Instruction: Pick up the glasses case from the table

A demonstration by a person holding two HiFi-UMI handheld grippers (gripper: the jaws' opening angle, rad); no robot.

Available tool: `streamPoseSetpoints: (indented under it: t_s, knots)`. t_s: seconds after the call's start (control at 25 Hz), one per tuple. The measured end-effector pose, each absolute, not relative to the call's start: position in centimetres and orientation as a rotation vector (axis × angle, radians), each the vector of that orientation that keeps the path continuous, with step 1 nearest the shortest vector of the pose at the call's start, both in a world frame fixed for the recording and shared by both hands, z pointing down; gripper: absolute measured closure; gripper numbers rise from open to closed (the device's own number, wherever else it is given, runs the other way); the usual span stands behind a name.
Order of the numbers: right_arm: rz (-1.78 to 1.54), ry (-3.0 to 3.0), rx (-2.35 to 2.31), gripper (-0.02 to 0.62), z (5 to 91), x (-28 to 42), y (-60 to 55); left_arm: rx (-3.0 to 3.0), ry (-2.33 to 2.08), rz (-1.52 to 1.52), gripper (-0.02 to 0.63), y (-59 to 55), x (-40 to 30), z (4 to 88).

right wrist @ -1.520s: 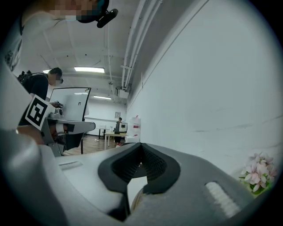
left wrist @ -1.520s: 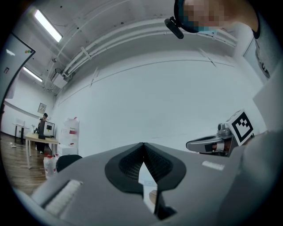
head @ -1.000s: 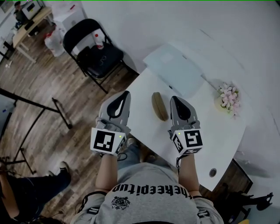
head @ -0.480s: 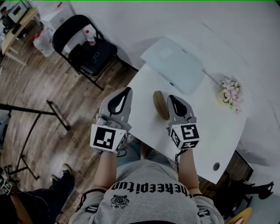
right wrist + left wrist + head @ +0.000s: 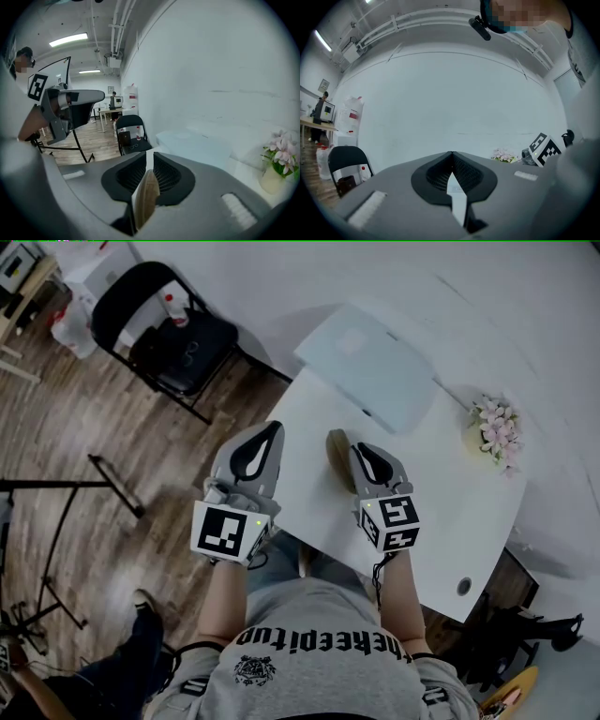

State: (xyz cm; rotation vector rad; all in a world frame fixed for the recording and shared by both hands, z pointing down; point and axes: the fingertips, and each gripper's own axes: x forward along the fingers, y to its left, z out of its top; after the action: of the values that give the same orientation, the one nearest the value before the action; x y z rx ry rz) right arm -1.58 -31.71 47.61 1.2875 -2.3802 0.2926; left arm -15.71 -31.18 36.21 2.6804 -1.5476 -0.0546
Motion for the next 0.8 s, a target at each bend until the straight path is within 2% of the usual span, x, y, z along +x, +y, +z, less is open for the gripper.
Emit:
streamPoseSetpoints:
  t_s: [0.8]
  knots:
    - [0.431, -2.141, 1.099, 0.394, 54.9, -1.3, -31.3, 2.667, -1.447, -0.043, 0.588, -34.3, -15.8, 38.5]
